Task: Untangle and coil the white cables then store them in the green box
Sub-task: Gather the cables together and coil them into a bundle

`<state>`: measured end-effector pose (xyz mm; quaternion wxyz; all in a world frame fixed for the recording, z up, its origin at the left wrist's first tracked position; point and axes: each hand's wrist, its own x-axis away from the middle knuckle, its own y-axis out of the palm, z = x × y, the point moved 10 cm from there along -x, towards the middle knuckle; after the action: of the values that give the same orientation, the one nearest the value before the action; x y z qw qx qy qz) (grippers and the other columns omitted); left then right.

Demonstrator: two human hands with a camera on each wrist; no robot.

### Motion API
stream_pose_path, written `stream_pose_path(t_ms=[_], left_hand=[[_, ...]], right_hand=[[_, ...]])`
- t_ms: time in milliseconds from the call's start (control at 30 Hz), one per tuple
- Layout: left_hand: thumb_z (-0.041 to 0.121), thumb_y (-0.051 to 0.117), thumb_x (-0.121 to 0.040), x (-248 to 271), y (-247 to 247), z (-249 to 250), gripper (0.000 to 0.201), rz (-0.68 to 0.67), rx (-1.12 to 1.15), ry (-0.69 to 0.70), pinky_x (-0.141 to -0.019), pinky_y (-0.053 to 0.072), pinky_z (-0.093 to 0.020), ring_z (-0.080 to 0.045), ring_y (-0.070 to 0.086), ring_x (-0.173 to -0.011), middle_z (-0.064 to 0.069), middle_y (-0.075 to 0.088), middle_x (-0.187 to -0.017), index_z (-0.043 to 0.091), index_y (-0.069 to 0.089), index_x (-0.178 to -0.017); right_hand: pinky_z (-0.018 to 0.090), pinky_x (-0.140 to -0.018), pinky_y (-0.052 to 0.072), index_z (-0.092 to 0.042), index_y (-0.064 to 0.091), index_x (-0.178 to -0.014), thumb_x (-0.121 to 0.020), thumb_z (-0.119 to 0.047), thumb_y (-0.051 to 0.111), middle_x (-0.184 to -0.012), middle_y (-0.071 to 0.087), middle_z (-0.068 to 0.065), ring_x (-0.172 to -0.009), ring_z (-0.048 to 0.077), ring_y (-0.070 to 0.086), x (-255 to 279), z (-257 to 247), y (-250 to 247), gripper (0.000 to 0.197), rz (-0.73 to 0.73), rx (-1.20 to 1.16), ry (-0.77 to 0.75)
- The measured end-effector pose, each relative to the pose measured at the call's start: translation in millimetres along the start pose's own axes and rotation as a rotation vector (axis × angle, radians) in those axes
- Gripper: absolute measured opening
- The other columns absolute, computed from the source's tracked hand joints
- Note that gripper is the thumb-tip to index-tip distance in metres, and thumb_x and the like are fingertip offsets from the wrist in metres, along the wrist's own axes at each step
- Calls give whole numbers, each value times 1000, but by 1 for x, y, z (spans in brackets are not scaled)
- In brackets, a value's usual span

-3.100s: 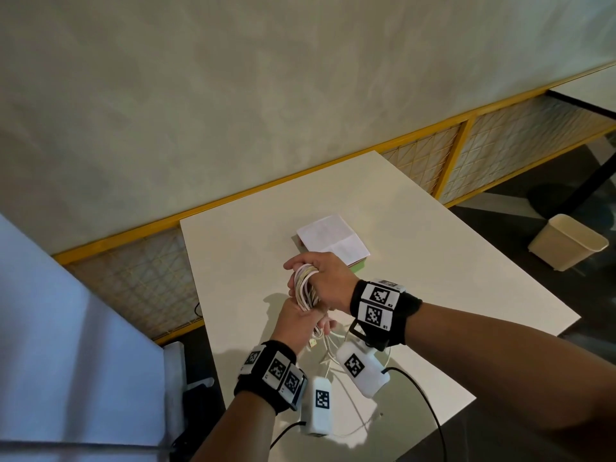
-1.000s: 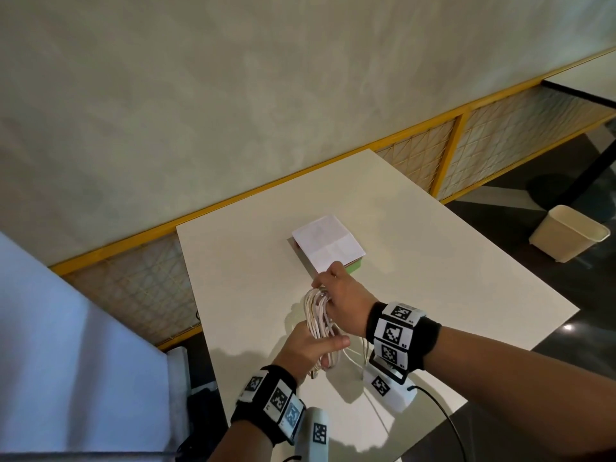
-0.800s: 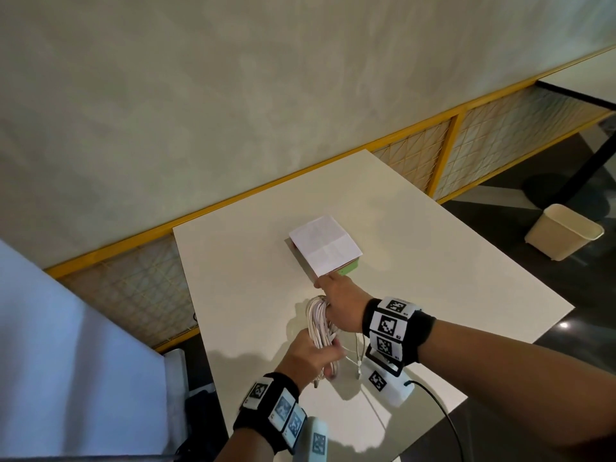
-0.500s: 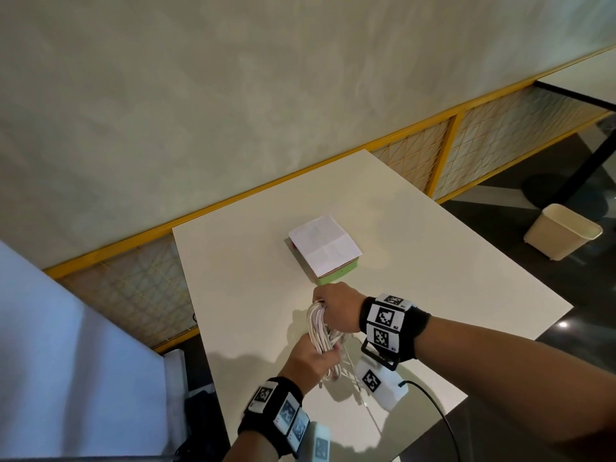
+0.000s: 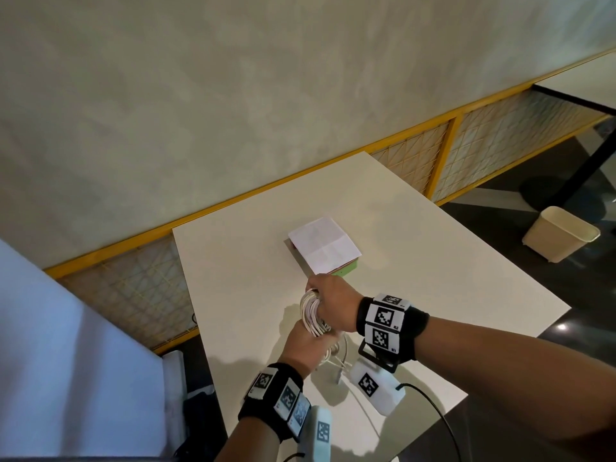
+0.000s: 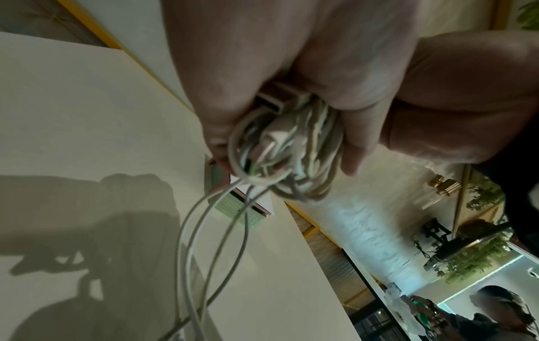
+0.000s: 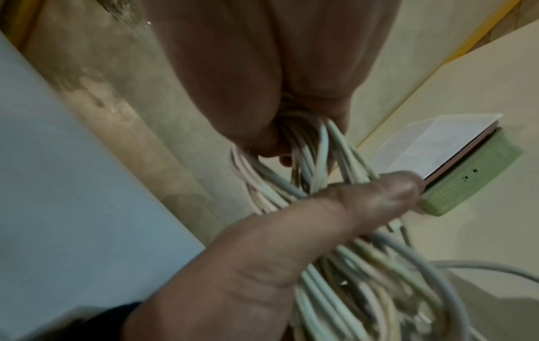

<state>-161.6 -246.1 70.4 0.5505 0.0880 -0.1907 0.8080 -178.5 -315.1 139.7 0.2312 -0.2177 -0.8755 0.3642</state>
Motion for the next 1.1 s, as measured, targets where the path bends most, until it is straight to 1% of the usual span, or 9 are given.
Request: stream_pose_path(t_ms=[167,400,500,600,733,800,900,1000,1100], left_hand=[[8,64,-83,4,-2,10,23,-2,70,14,-84,49,-27,-9,66,-93,6,72,-94,29,66,-90],[4,60,-85,-1,-5,13,4,8,277,35,-61,46,-38,-28,56,-57,-16,65,-59,4,63,-88],[4,62,-82,1,-17,12,2,104,451,24,-64,47,-39,-27,57,-50,-14,61,-51,4,62,-84],[9,61,-90,4,-30,1,17,195,653,-64,-56,51,-32,-25,59,-44,-12,59,-48,3,64,-74],[16,55,-94,3,-36,-6,31,217,738,-106,-43,48,-24,-19,57,-40,-10,55,-49,2,56,-67],[15,54,-95,3,-32,-4,35,185,738,-110,-46,48,-25,-19,58,-41,-9,56,-49,4,56,-62],[13,48,-98,4,-28,3,48,132,756,-97,-58,48,-28,-20,67,-54,-8,68,-56,9,67,-53],[7,49,-96,5,-38,-1,24,162,852,-95,-52,52,-26,-20,70,-58,-5,67,-59,6,66,-78],[7,50,-96,5,-43,-8,15,195,835,-102,-40,43,-22,-16,57,-43,1,49,-48,6,61,-88]], right_hand=[[23,-68,38,1,56,-109,-79,9,42,-109,62,21,-85,21,50,1,-3,-8,34,69,-94,-2],[37,-82,52,-6,59,-104,-76,3,49,-102,65,13,-97,28,60,-2,-14,-17,31,67,-234,-82],[29,-79,49,-12,47,-125,-71,-4,59,-107,57,0,-103,20,56,0,-11,-9,57,-87,-444,-87],[26,-86,45,-11,24,-142,-61,-6,55,-127,49,2,-120,19,46,12,13,9,87,-261,-725,-22],[35,-113,29,-22,18,-146,-75,-21,71,-147,41,2,-135,15,37,39,36,66,89,-573,-282,-44],[33,-106,38,-16,43,-133,-79,-26,70,-132,57,6,-122,21,52,39,39,86,61,-560,-192,-90],[35,-89,48,-20,68,-90,-88,-27,58,-81,74,3,-85,20,66,40,43,99,13,-543,-294,-51],[24,-65,47,-31,65,-75,-91,-26,52,-49,63,-8,-55,8,63,45,61,100,21,-525,-432,62],[17,-48,40,-28,56,-70,-91,-28,54,-45,55,-5,-43,10,57,49,76,93,21,-522,-329,96]])
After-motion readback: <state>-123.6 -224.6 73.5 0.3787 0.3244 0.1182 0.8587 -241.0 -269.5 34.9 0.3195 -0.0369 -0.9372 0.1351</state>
